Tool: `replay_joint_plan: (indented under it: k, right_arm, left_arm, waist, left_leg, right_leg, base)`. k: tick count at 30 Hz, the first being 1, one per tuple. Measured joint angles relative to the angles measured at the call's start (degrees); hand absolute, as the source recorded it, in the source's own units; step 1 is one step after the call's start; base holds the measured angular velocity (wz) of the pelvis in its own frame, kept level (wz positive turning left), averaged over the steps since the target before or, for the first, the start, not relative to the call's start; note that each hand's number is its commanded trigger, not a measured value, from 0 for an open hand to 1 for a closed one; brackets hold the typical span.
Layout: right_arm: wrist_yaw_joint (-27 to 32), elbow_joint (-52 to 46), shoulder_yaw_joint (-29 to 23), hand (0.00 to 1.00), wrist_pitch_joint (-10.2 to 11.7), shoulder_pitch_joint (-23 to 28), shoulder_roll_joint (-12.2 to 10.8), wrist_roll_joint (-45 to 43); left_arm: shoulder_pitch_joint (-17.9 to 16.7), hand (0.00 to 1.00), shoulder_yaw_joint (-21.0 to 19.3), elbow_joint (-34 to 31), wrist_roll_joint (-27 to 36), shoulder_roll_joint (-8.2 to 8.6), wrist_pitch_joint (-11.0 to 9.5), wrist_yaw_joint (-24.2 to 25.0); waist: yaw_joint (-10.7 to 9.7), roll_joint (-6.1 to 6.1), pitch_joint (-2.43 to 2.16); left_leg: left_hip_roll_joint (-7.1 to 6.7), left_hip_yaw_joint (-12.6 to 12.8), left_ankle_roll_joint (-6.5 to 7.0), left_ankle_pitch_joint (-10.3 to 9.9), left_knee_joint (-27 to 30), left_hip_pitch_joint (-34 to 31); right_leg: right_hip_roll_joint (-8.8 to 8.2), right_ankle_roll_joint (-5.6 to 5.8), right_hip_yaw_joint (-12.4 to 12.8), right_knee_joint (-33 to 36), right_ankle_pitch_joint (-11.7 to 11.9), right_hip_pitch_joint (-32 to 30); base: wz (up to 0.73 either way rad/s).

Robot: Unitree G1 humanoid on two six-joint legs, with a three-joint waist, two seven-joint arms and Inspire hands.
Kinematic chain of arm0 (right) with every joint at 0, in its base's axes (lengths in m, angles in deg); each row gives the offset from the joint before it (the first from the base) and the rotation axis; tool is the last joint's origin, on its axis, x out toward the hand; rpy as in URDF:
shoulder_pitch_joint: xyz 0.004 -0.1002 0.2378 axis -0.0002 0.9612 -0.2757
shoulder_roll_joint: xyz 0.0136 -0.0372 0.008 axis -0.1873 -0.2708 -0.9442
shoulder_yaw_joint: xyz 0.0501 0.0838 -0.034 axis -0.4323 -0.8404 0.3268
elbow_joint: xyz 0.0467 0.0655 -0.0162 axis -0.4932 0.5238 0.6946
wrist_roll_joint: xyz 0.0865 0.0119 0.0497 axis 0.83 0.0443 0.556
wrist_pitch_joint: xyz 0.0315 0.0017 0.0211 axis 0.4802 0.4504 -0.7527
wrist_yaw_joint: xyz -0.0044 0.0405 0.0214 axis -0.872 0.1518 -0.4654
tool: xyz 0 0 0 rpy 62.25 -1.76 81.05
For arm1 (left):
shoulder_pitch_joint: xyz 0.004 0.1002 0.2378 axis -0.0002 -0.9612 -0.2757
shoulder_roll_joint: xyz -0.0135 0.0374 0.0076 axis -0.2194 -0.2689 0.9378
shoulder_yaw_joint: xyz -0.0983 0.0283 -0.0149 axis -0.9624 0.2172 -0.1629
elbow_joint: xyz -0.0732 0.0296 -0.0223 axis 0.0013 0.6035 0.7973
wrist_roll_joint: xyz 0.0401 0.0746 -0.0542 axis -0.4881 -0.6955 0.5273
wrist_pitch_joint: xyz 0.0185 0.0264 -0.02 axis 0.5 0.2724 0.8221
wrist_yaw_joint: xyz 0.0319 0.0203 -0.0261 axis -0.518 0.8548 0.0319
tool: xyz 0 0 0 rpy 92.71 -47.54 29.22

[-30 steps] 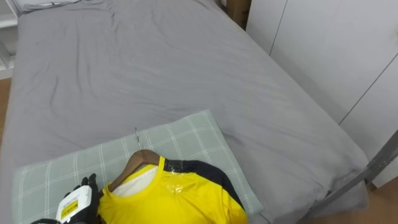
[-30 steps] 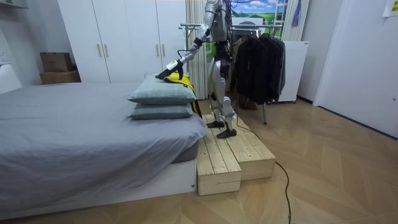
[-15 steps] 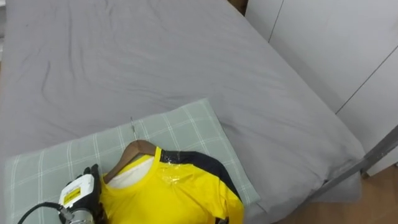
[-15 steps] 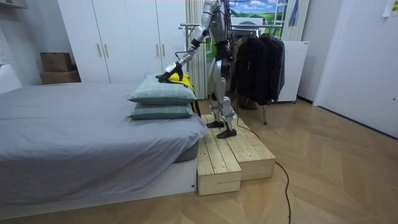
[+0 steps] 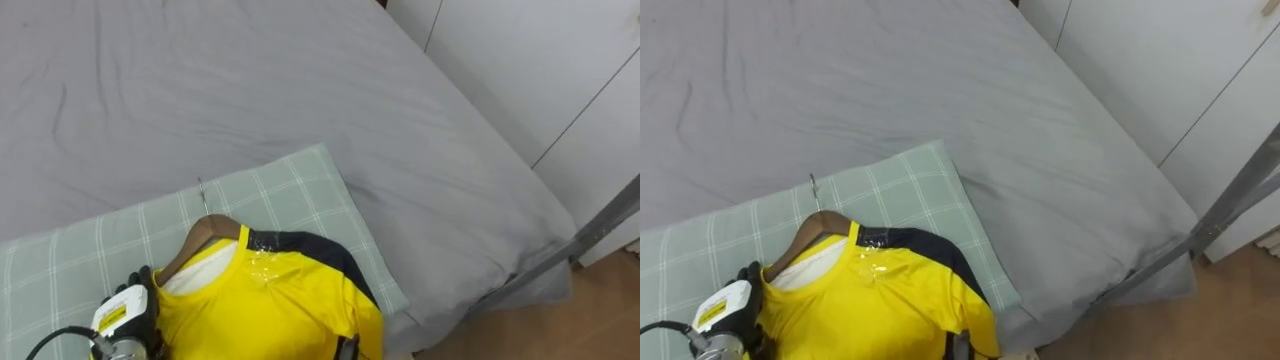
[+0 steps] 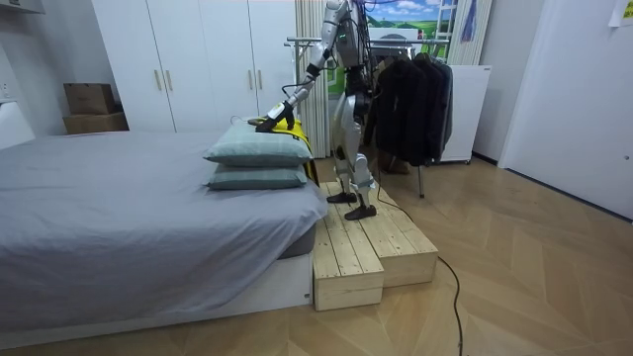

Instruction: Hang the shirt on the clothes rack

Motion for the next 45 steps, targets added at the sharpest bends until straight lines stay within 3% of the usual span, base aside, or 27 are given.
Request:
replay_joint_plan:
  k: [9,10,11,12,13,16,20,42,45]
  right_arm:
    - [0.0,0.0,0.0,0.00,0.0,0.0,0.0,0.0]
    - [0.0,0.0,0.0,0.00,0.0,0.0,0.0,0.0]
    - [0.0,0.0,0.0,0.00,0.0,0.0,0.0,0.0]
    - [0.0,0.0,0.0,0.00,0.0,0.0,0.0,0.0]
    - [0.0,0.0,0.0,0.00,0.0,0.0,0.0,0.0]
    - [0.0,0.0,0.0,0.00,0.1,0.0,0.0,0.0]
    - [0.4,0.0,0.0,0.00,0.2,0.0,0.0,0.0]
    - [1.3,0.1,0.7,0.00,0.5,0.0,0.0,-0.4]
    - [1.3,0.1,0.9,0.00,0.7,0.0,0.0,-0.8]
  left_arm:
    - [0.0,0.02,0.0,0.0,0.0,-0.15,-0.4,0.0]
    - [0.0,0.08,0.0,0.0,0.0,-0.15,-0.4,0.0]
    - [0.0,0.47,0.0,0.0,0.0,-0.15,-0.4,0.0]
    - [0.0,0.54,0.0,0.0,0.0,-0.16,-0.4,0.0]
    - [0.0,0.74,0.0,0.0,0.0,-0.17,-0.4,-0.1]
    - [0.3,1.00,0.0,0.0,0.0,-0.43,-0.4,-1.4]
    - [1.9,1.00,0.0,0.0,0.0,-1.54,-0.4,-2.4]
    - [1.8,1.00,-0.1,0.0,0.2,-1.70,-0.2,-3.3]
    - [1.8,1.00,-0.1,0.0,0.2,-1.67,-0.2,-3.2]
  waist:
    - [0.0,0.00,0.00]
    - [0.0,0.00,0.00]
    - [0.0,0.01,0.00]
    - [0.0,0.01,0.00]
    - [0.0,0.01,0.00]
    - [0.0,0.02,-0.01]
    - [0.0,0.06,-0.02]
    - [0.1,0.14,0.03]
    - [0.3,0.44,0.22]
  left_leg:
    - [-0.02,0.0,0.00,0.0,0.1,-0.2]
    - [-0.02,0.0,0.00,0.0,0.1,-0.2]
    - [-0.01,0.0,0.00,0.0,0.1,-0.2]
    - [0.00,0.0,0.00,0.0,0.1,-0.2]
    - [0.01,0.0,0.00,0.0,0.1,-0.2]
    - [0.08,0.0,0.00,0.0,0.1,-0.2]
    - [0.11,-0.1,0.00,0.0,0.1,-0.3]
    - [0.18,0.0,0.00,0.0,-0.1,-0.2]
    - [0.19,0.1,0.00,0.0,-0.3,0.2]
  right_leg:
    - [-0.07,-0.01,-0.1,0.0,0.0,-0.1]
    - [-0.07,-0.01,-0.1,0.0,0.0,-0.1]
    - [-0.07,-0.01,-0.1,0.0,0.0,-0.1]
    - [-0.07,-0.01,-0.2,0.0,0.0,-0.1]
    - [-0.07,-0.01,-0.2,0.0,0.0,-0.1]
    - [-0.05,-0.05,-0.3,0.0,0.1,-0.1]
    - [-0.08,-0.12,-0.5,-0.1,0.2,0.0]
    - [-0.05,-0.12,-0.6,-0.4,0.2,0.1]
    - [0.02,-0.12,-0.5,-0.3,0.2,0.3]
  base:
    - [0.00]
    - [0.00]
    - [0.00]
    - [0.00]
    - [0.00]
    - [0.00]
    - [0.02]
    - [0.00]
    - [-0.01]
